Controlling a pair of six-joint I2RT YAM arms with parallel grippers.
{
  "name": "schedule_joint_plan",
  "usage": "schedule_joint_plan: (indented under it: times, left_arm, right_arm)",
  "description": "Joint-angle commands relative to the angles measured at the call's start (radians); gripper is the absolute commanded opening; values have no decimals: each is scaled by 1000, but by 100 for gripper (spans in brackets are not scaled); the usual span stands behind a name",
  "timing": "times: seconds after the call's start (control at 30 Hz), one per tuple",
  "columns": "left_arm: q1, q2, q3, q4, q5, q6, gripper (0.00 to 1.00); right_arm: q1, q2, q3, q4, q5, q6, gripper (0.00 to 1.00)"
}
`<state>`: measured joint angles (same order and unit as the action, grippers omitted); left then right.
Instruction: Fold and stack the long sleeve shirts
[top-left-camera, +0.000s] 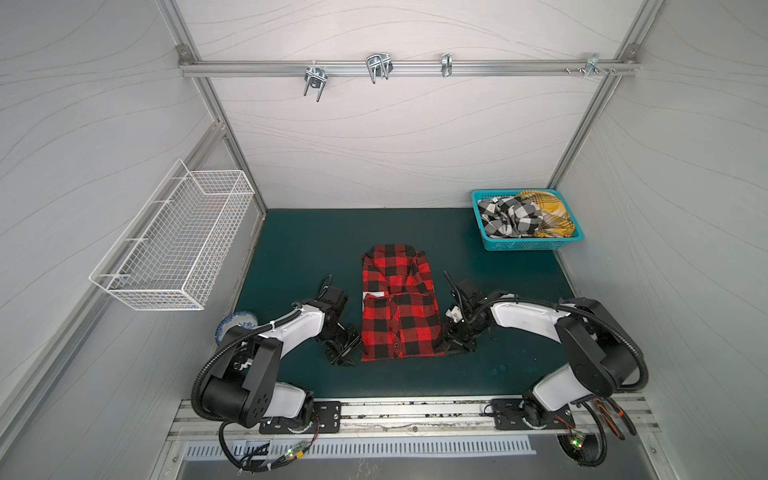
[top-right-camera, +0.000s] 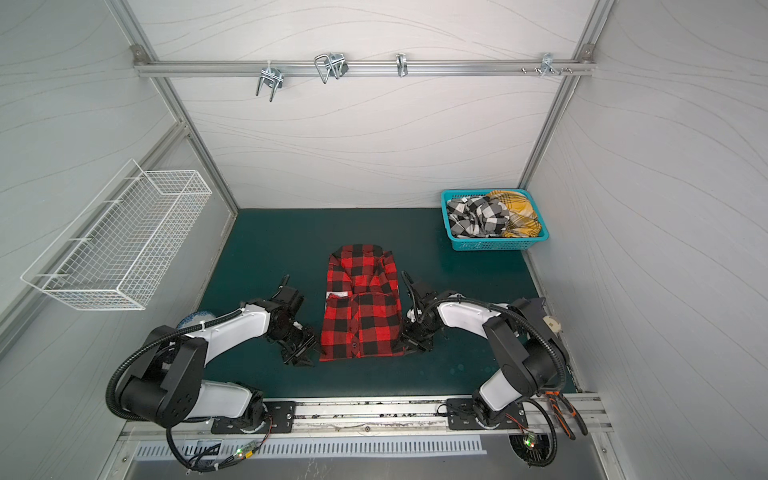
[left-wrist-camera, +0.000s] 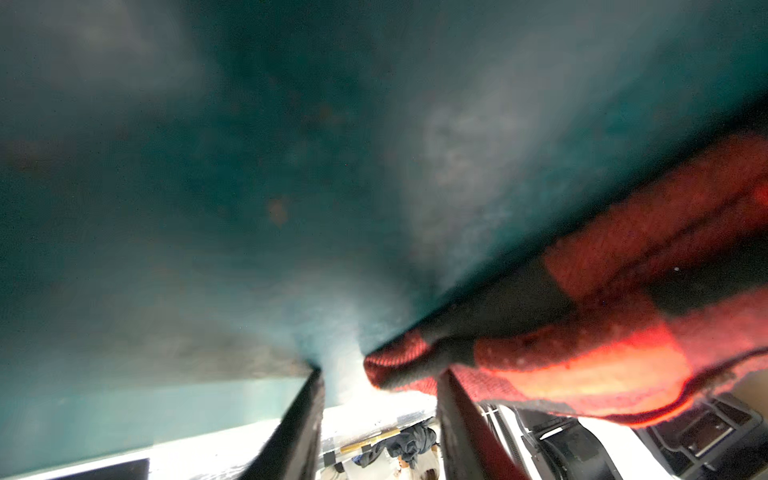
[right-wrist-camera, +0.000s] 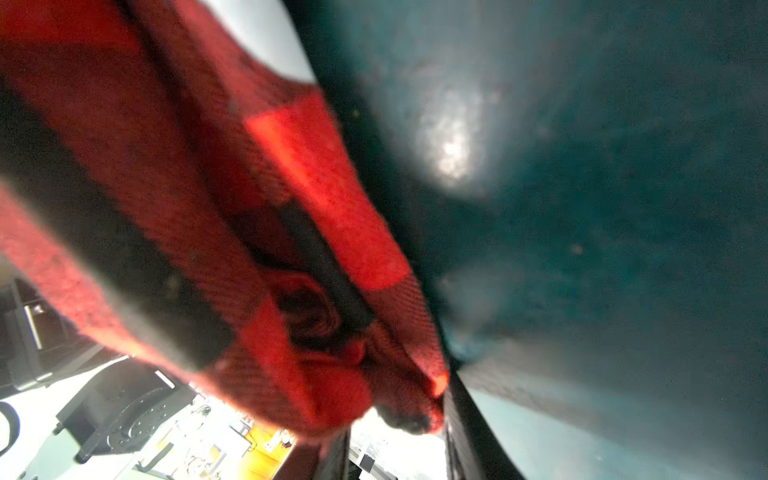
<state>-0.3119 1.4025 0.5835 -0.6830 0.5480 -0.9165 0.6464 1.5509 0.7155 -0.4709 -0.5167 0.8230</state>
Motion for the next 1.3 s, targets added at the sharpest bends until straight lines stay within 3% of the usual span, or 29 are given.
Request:
schedule_joint_plan:
  times: [0.0,0.17,0.3,0.47,0.67,0.9,1.03,1.27]
  left_arm:
    - [-12,68,-20,198,-43,22,40]
    - [-12,73,-8,204,-27,20,52]
    - [-12,-28,1,182,-26,25,64]
    - [-13,-157,96,27,-121,138,77]
    - [-13,-142,141,-49,-172,183,77]
    - [-12,-113,92,26,-109,140,76]
    - [-12,-86,74,49,-95,121,80]
    - [-14,-32,29,92,-51,87,72]
  right_arm:
    - [8,48,-7,31,54,3,36]
    - [12,52,-5,30,55,1,34]
    - [13,56,-3,32,56,4,33]
    - [14,49,-4,37,55,2,33]
    - [27,-37,-19,65,72,1,46]
    - [13,-152,-52,31,120,12,55]
    - [-1,-121,-59,44,104,15,54]
    - [18,-27,-25,44,90,5,50]
